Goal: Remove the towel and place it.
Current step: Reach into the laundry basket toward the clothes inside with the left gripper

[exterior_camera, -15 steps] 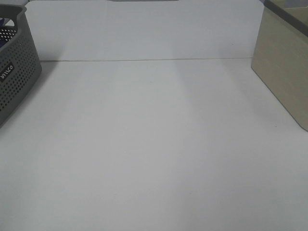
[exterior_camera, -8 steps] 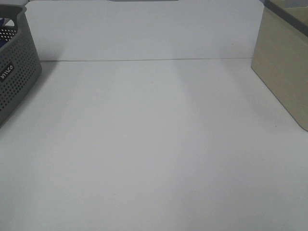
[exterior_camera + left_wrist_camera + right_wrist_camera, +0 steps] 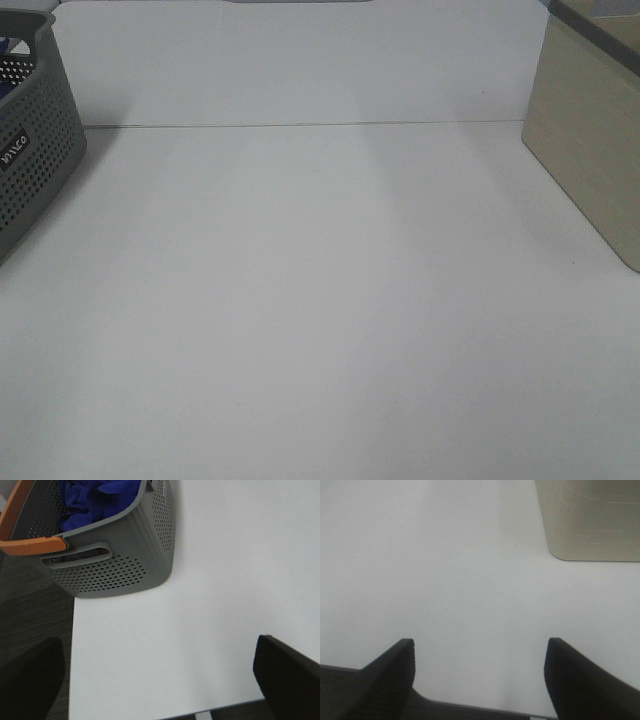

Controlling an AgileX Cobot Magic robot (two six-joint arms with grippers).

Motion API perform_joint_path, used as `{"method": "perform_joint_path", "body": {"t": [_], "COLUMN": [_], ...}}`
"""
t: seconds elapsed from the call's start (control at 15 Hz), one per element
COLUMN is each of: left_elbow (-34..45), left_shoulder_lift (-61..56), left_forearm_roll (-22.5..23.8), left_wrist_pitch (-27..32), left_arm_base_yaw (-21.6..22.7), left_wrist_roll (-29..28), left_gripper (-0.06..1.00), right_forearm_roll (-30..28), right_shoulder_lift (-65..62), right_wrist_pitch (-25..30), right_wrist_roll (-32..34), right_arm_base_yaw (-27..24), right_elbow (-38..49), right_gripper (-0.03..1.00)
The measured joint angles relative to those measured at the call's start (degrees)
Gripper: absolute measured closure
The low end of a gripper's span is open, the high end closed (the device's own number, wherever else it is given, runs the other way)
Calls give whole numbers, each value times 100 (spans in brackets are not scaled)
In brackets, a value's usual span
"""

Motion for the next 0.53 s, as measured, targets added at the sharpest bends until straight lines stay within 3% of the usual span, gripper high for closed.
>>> {"method": "perform_joint_path", "body": {"t": [0.07, 0.27, 0.4, 0.53], "left_elbow": [-705, -2131, -2790, -3713], "left_shoulder_lift": [877, 2636, 3466, 4658], "left_forearm_roll": [6, 11, 97, 498], "left_wrist_pitch": [143, 149, 149, 149], "left_arm_base_yaw": [0, 0, 0, 0], "left_wrist_roll": [751, 2240, 2979, 3507], "left_gripper": [-2, -2, -2, -2], "right_forearm_roll": [0, 0, 0, 0], "right_shoulder_lift": [0, 0, 0, 0], "right_wrist_pitch": [0, 0, 0, 0], "right_wrist_roll": [0, 0, 0, 0], "right_arm_base_yaw": [0, 0, 0, 0], "right_elbow": [0, 0, 0, 0], "right_gripper": [26, 26, 26, 26]}}
